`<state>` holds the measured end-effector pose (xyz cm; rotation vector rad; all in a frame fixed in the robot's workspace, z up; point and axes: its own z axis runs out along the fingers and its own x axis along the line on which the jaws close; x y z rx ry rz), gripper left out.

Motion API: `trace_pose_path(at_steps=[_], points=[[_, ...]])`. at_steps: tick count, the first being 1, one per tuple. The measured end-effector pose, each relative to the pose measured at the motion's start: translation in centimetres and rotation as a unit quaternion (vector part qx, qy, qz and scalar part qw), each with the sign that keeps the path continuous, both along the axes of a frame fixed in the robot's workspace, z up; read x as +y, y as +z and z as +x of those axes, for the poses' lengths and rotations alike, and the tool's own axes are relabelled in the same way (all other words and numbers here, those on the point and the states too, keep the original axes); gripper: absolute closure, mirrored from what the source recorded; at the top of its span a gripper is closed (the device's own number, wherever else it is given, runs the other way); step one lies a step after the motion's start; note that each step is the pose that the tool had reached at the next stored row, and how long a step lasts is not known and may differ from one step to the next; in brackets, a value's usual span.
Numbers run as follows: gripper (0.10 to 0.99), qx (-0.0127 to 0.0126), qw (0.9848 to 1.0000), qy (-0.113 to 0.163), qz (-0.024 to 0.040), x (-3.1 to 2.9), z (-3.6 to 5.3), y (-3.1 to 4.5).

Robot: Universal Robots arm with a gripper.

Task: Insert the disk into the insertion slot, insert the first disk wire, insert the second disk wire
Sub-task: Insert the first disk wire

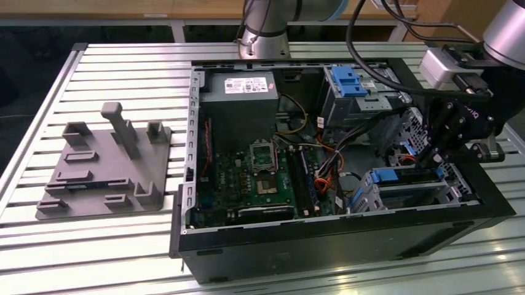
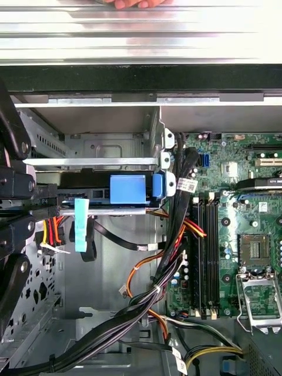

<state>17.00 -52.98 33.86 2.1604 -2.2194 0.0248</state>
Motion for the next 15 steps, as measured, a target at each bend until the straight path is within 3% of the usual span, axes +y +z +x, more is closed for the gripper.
trace_pose_path(at_steps=[15], points=[[0.918, 0.0, 1.0, 0.0, -0.0001, 0.02, 0.0, -0.28]])
